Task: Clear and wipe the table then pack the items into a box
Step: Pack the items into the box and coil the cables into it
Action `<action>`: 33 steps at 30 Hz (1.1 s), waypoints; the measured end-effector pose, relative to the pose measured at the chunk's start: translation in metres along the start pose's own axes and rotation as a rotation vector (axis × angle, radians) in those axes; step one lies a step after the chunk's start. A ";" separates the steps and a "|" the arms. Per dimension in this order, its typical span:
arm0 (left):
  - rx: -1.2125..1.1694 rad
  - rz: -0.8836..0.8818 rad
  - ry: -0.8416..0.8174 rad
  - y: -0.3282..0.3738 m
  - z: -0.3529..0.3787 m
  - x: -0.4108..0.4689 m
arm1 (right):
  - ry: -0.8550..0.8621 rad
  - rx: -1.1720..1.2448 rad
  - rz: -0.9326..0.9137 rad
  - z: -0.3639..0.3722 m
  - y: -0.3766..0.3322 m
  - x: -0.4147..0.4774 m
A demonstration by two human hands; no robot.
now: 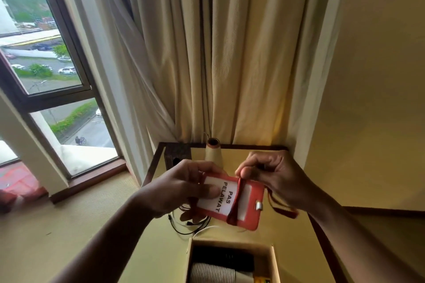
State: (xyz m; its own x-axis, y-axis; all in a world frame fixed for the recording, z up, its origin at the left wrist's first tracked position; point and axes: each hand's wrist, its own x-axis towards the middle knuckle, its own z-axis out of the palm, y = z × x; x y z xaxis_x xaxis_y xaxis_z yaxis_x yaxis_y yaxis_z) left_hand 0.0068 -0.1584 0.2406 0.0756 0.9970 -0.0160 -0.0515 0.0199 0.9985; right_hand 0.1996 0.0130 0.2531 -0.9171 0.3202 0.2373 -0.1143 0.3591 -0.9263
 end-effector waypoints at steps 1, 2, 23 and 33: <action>-0.077 0.014 0.024 -0.006 0.003 -0.001 | 0.060 0.054 0.025 0.006 0.005 -0.002; -0.142 0.028 0.056 -0.015 0.005 -0.002 | 0.132 0.088 0.055 0.014 0.010 -0.005; 0.890 -0.061 0.047 -0.024 0.005 -0.010 | -0.127 -0.425 0.079 0.037 0.024 -0.040; -0.161 0.012 -0.027 -0.054 0.007 -0.023 | 0.183 0.211 0.147 0.050 0.046 -0.043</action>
State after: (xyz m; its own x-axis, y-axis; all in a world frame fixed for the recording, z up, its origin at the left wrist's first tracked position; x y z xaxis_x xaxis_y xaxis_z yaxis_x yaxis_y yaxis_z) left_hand 0.0151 -0.1833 0.1872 0.1009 0.9949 -0.0005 -0.2115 0.0219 0.9771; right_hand 0.2149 -0.0282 0.1857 -0.8482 0.5142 0.1271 -0.0796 0.1136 -0.9903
